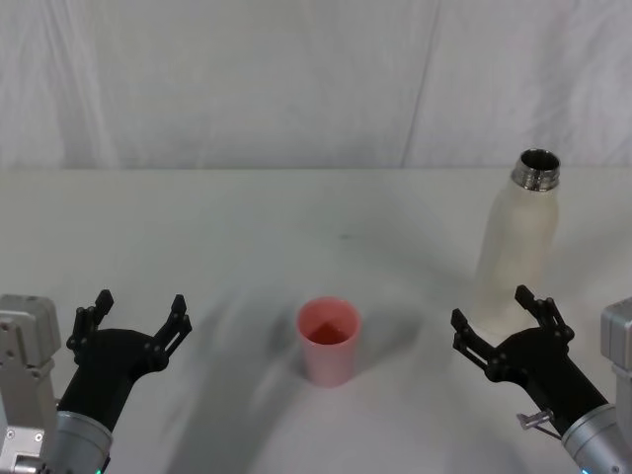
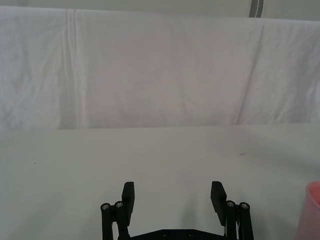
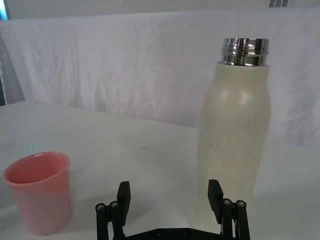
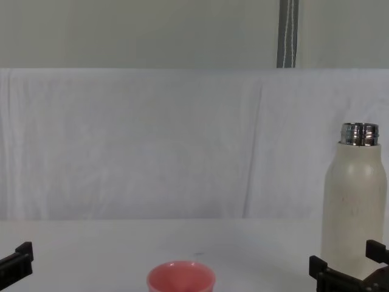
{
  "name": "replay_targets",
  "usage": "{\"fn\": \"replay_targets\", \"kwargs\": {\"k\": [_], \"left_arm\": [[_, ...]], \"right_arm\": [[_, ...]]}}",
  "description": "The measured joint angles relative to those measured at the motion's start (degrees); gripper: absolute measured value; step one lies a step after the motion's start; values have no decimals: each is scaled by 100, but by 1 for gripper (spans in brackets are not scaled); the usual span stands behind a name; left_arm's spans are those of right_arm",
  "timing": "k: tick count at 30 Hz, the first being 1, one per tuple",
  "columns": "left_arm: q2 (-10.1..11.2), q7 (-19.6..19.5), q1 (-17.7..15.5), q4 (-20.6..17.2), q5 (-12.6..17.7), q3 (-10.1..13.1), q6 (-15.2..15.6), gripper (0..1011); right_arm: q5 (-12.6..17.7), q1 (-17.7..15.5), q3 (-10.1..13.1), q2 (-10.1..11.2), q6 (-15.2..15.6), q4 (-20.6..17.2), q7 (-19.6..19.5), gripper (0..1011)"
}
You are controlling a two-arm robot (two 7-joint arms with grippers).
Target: Grasp the thermos with one hand and pour water into the cup lid.
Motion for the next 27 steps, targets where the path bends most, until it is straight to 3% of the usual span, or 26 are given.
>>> {"fn": "replay_targets", "kwargs": {"k": [16, 27], "left_arm": [[0, 0, 0, 0, 0, 0, 0, 1001], [0, 0, 0, 0, 0, 0, 0, 1001]], "right_arm": [[4, 145, 108, -93, 235, 211, -247, 1001], [-4, 148, 113, -97, 238, 220, -265, 1001]]}}
